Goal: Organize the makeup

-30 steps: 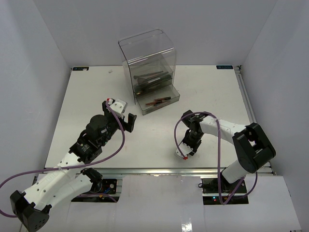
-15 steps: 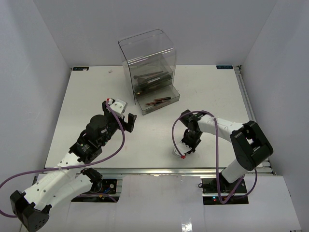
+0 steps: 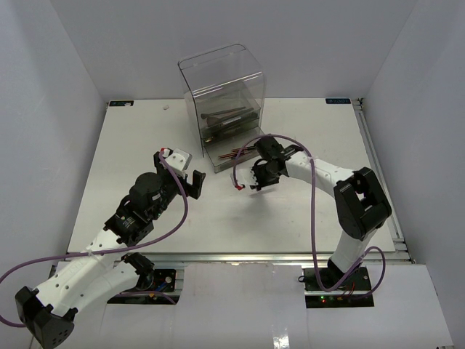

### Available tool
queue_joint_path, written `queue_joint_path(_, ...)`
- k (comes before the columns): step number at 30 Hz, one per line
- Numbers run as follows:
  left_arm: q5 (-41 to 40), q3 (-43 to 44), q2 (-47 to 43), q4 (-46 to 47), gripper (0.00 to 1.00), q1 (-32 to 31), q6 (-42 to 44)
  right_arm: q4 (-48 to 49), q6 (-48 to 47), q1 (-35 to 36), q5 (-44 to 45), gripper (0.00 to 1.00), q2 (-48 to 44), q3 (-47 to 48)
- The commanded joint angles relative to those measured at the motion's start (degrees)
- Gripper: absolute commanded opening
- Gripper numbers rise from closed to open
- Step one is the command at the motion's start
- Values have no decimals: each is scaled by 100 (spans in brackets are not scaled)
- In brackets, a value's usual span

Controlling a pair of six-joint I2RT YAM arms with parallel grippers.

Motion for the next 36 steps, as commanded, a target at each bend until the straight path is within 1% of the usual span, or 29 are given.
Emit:
queue_joint_path(1,-56,-42,-74,72,98,40,2,1137,702,17,766,8,-277,127)
queue_joint_path(6,-47,-34,-36,81,98,48,2,2305,646,250,1586,10,-159,213)
queue_joint_path(7,-47,-42,-20,80,98,40,2,2388,591,353,1857,10,-79,295)
queue_joint_path(11,-92,-43,-3,81,98,58,11,2449,561,484,2322,10,588,1178)
queue_joint_path(14,-108,-51,-3,81,98,66,19,2501,477,501,2459,11,948,1495)
queue_joint_path(17,-108,-59,-3,89,98,83,19,2543,452,502,2460,22,1200,1772)
queue_joint_path(19,-107,-51,6,89,98,84,27,2571,441,510,2478,34,1334,1894)
queue_joint_path(24,-100,-51,-3,89,98,101,19,2606,501,510,2487,44,1530,1911)
queue_joint_path(27,-83,-51,21,88,98,109,19,2638,645,502,2368,47,1396,1815)
queue_joint_path(30,7,-53,18,93,98,119,32,2516,1006,461,2086,46,1011,1631)
queue_joint_path(32,181,-68,-16,120,98,119,50,2301,1399,370,1709,42,729,1546)
queue_joint_path(33,326,-88,-54,171,98,119,63,2210,1691,288,1314,35,491,1485)
queue_joint_path(34,617,-110,-103,248,98,119,79,2028,2056,123,768,25,166,1408)
queue_joint_path(36,1111,-157,-96,338,98,119,89,1882,3178,-172,-70,12,-288,1062)
